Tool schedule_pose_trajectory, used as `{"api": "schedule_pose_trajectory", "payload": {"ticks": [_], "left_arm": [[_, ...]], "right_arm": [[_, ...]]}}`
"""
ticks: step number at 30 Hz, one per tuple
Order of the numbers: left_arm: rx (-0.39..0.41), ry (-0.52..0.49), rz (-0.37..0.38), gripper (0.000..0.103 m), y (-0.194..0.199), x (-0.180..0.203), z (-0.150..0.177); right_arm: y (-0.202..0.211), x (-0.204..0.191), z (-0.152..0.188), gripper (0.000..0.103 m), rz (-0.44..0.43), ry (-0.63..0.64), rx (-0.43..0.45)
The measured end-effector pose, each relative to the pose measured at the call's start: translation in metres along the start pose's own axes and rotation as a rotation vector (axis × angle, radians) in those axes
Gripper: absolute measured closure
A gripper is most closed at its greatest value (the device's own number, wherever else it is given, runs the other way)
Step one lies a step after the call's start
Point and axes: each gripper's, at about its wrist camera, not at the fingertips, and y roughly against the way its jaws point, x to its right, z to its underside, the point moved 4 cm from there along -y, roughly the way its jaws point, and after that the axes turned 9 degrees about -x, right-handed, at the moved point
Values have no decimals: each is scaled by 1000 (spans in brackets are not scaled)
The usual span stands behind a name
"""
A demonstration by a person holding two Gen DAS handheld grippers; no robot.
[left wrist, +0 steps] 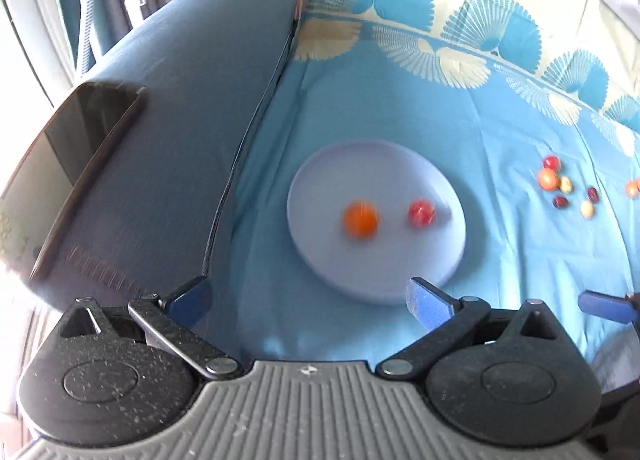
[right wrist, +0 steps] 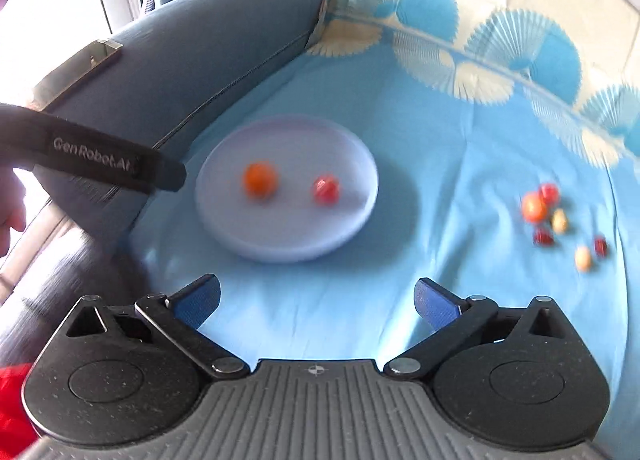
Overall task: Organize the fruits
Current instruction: 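Lift both tools back from the plate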
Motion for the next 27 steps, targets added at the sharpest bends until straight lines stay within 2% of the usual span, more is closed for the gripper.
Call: {"api": "schedule_pose_trajectory", "payload": {"ticks": [2, 5, 8, 13, 20, 24, 27], "left_arm": [[14, 6, -27, 0, 15, -1, 13], [35, -7, -55, 0, 37, 6, 27], [45, -30, -38, 0, 52, 15, 40], [99, -66, -46, 0, 78, 30, 58], [125, -89, -34, 0, 97, 47, 67], [159, -106, -60, 0, 108, 52, 71], [154, -107, -67, 0, 109, 53, 73]], "right_arm": [[18, -8, 17, 1, -9, -9, 11], [43, -23, 32, 1, 19, 31, 89], [63, -27, 36, 1, 42, 45, 170], [91, -26, 49, 1, 61, 29, 241], [117, -13, 54, 1, 58, -10, 288], [124, -12, 55, 1, 56, -5, 320], [125, -15, 59, 1, 51, 0, 330]]}}
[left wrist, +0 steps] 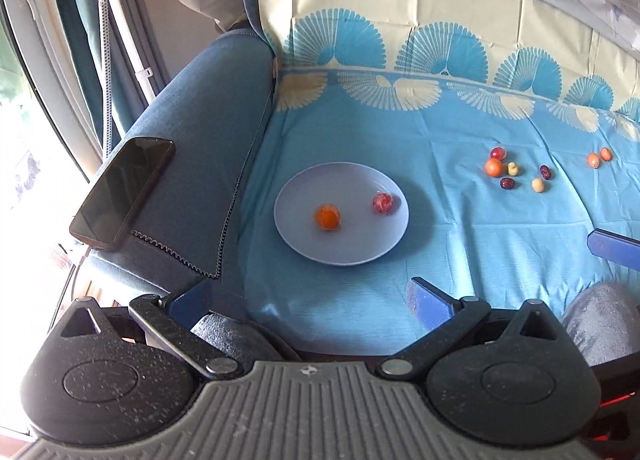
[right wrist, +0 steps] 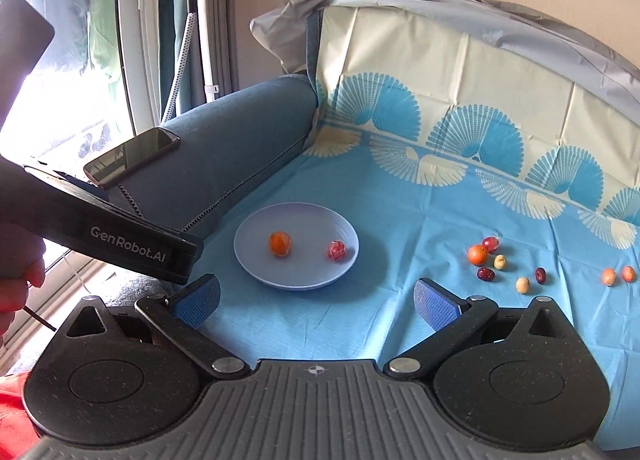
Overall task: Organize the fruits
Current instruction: 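Lift both tools back from the plate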
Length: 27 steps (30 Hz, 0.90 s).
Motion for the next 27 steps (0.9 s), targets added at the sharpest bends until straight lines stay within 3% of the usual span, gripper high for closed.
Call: {"api": "schedule_pose_trajectory", "payload": {"ticks": [27], "left_arm": [[-33, 2, 2, 0, -14, -4, -2]], "right_arm": [[-14, -1, 1, 1, 4, -4, -43]]}}
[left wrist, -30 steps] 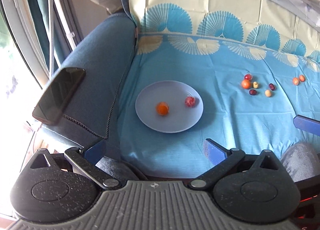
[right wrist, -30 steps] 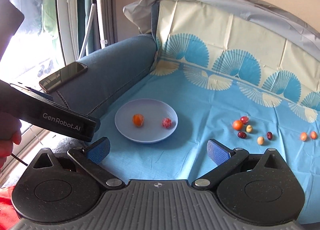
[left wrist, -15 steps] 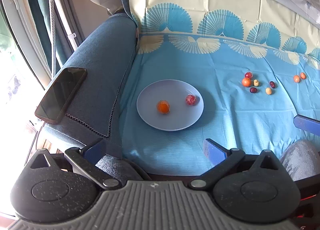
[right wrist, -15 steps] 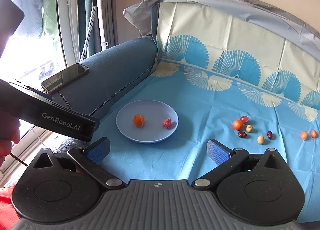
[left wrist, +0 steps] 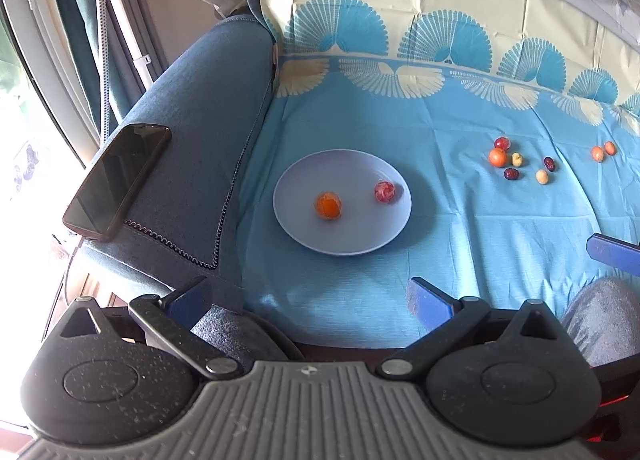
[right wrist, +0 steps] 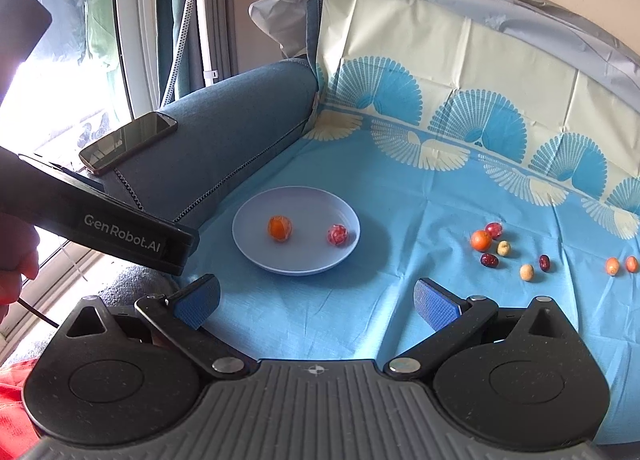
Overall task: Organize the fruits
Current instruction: 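Lift both tools back from the plate, then grasp the red date with the left tool while the right tool grasps a bagged orange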
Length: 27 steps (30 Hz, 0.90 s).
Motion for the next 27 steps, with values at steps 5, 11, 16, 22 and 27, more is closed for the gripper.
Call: {"api": "schedule_pose_trajectory", "payload": {"ticks": [5, 11, 16, 22, 27], "left_arm": [[-5, -4, -8, 0, -2, 3, -2], [-35, -38, -28, 0, -10, 18, -7], [-54, -94, -21, 0, -17, 45, -20], [-78, -141, 26, 0, -35, 96, -50], [-86, -156, 84, 0, -59, 147, -85]], "right_arm": [[-5, 4, 0, 1, -4, -18, -8], [-7, 31, 5, 1, 7, -125, 3], [-10, 77, 19, 1, 45, -260, -1], [-9, 147, 35, 1, 147, -400, 19], [-15, 213, 48, 1, 240, -505, 39]]}}
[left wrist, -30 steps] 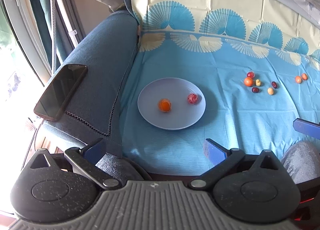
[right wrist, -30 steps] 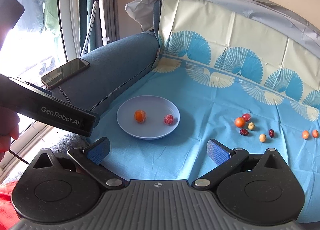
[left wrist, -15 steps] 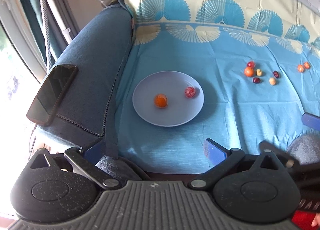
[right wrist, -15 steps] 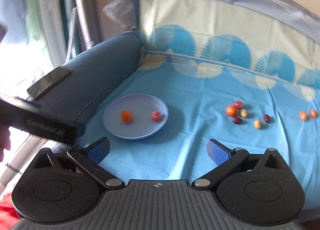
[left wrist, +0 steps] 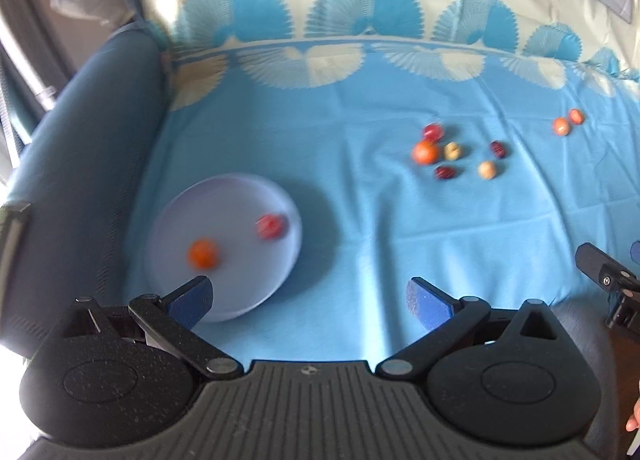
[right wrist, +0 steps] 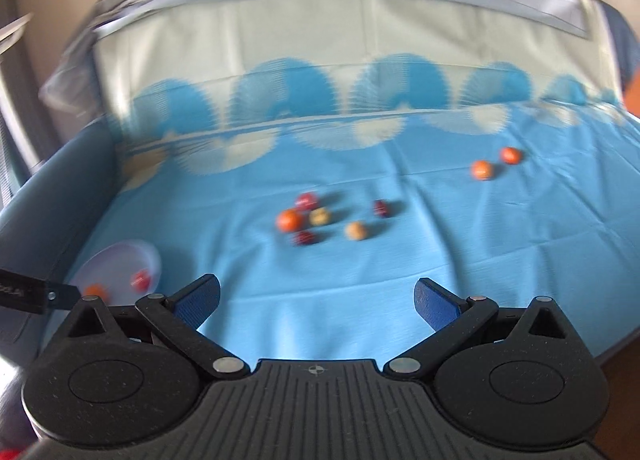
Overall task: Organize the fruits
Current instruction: 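Grasp the red date with the left tool while the right tool grasps a bagged orange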
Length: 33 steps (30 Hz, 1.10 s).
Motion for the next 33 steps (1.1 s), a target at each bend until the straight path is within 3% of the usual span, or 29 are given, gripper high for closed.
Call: {"api": "schedule_pose_trajectory", "payload": {"ticks": [9, 17, 22, 29, 30, 31, 32, 33], "left_arm": [[7, -20, 71, 0, -85, 83, -74], [-20, -19, 57, 0, -176, 131, -119], [-70, -24, 98, 0, -218, 151, -135], [-123, -27, 137, 0, -243, 160, -136], [-99, -16, 149, 8, -241, 158, -134], [-71, -2, 159, 29, -237, 158, -133], [-54, -10, 165, 39, -234, 158, -132], [-43, -33, 174, 65, -231, 160, -132]], "right_arm": [[-71, 110, -50, 1, 174, -106, 73], [-182, 190, -103, 1, 254, -195, 42], [-244, 224, -133, 1, 299, -215, 28], [-313, 248, -153, 1, 325, -216, -47], [-318, 248, -151, 1, 337, -200, -53], [-318, 245, -150, 8, 350, -162, -29], [-316, 239, -149, 28, 336, -117, -6], [-312, 231, -148, 47, 320, -70, 17]]}}
